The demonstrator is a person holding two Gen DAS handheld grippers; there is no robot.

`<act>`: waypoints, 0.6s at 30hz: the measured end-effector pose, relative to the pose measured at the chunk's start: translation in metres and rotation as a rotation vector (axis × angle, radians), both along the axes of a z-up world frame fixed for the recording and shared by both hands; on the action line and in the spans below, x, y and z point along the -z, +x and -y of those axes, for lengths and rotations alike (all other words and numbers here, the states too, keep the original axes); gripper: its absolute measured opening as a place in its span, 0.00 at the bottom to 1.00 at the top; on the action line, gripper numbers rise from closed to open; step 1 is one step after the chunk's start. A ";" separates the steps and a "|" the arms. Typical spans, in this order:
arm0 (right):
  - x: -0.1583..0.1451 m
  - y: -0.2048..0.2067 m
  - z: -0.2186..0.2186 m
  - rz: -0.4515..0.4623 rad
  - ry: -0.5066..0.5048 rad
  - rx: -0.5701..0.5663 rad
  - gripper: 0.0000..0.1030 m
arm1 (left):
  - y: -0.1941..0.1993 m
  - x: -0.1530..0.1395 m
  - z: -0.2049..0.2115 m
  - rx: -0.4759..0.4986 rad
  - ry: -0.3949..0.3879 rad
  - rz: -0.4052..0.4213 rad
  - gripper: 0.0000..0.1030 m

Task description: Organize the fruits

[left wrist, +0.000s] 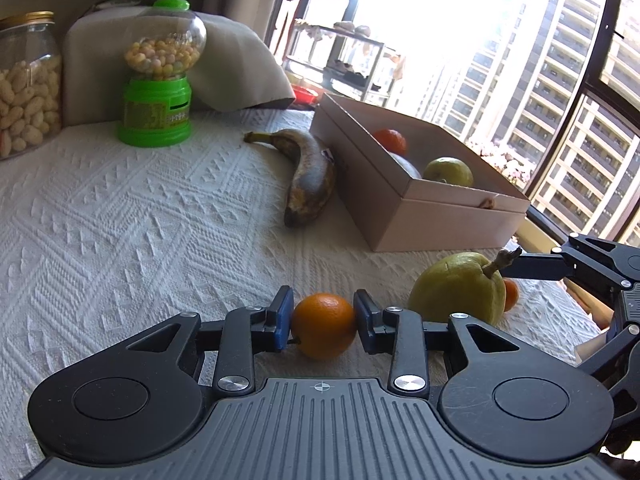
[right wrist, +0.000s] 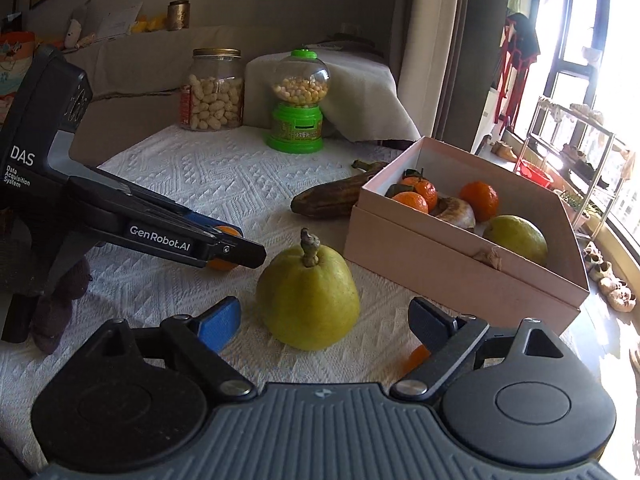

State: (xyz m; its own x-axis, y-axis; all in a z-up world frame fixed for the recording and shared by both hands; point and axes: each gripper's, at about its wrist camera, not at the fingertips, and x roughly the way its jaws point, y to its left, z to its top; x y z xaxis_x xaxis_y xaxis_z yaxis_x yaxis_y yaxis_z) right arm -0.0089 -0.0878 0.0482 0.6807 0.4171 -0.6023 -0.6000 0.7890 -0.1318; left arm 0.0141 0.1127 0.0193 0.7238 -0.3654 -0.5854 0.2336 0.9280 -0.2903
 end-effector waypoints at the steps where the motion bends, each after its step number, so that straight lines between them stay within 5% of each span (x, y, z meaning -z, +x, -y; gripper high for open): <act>1: 0.001 0.002 -0.005 0.007 -0.010 -0.005 0.86 | 0.000 0.000 0.000 0.000 -0.003 0.000 0.37; 13: 0.004 0.013 0.002 -0.023 0.022 0.015 0.70 | -0.007 -0.011 -0.009 -0.009 -0.036 0.043 0.37; 18: 0.006 0.011 0.005 -0.028 0.031 0.014 0.70 | -0.019 -0.028 -0.009 0.018 0.064 0.066 0.37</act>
State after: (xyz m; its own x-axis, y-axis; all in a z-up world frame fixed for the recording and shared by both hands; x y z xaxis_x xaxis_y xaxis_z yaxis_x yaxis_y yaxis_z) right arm 0.0021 -0.0929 0.0424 0.6697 0.4264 -0.6080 -0.5920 0.8009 -0.0904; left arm -0.0045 0.1212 0.0475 0.7551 -0.3422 -0.5592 0.2675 0.9396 -0.2137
